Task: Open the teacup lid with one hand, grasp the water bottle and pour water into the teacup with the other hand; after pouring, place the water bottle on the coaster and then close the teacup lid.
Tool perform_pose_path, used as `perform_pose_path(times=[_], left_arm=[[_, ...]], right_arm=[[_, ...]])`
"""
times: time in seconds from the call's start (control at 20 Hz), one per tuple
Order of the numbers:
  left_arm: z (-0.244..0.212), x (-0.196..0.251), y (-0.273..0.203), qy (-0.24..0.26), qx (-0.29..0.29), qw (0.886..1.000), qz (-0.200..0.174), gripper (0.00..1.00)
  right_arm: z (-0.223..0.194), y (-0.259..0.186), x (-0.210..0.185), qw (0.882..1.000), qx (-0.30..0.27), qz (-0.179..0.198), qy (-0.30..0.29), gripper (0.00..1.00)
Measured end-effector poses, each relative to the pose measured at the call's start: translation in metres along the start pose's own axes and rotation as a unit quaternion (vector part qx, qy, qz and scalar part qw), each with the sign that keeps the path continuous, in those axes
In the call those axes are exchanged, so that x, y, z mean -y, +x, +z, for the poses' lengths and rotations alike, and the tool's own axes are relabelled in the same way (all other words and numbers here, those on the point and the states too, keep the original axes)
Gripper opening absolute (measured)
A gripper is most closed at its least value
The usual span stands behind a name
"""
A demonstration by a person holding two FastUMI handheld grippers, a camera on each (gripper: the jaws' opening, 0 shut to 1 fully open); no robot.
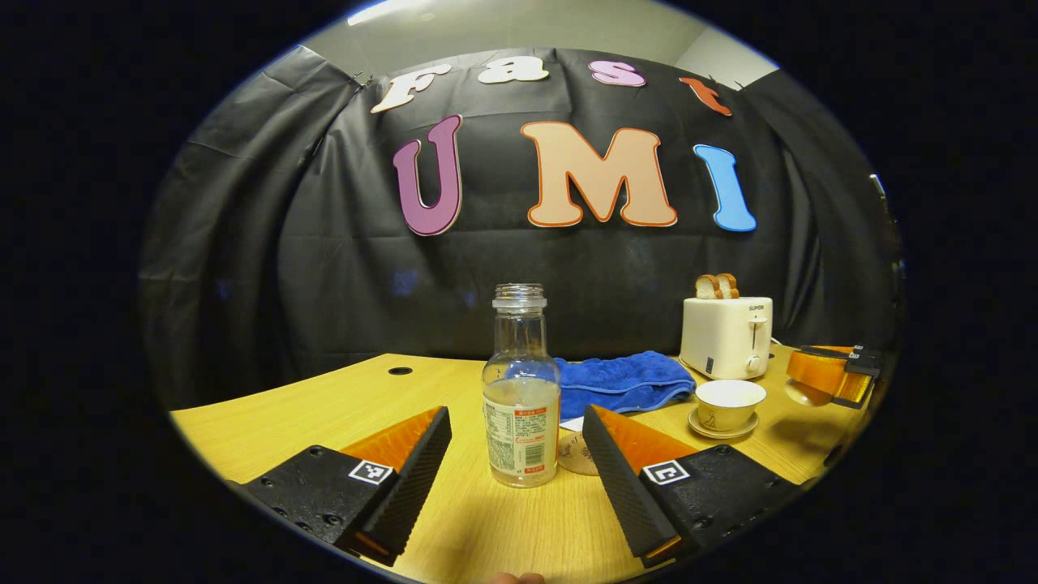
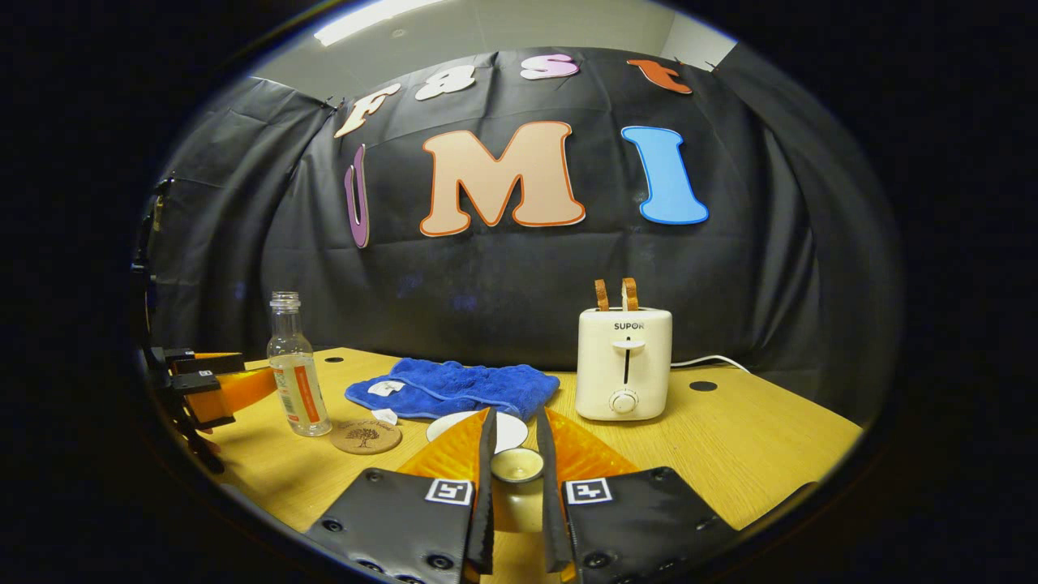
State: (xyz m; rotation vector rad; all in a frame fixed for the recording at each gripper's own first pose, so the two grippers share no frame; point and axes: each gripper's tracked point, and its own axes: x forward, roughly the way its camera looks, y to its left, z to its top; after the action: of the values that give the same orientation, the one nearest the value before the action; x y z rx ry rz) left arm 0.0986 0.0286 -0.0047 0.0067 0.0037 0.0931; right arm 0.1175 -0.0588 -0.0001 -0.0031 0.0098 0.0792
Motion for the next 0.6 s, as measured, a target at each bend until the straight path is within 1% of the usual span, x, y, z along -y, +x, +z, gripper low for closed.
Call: perform_pose_path(times=[0.6], left_arm=[[-0.001, -0.002, 0.058, 0.000, -0.001, 1.000, -0.004, 0.95]], right_arm=[[0.000, 0.000, 0.000, 1.000, 0.000, 0.000, 0.000, 0.27]])
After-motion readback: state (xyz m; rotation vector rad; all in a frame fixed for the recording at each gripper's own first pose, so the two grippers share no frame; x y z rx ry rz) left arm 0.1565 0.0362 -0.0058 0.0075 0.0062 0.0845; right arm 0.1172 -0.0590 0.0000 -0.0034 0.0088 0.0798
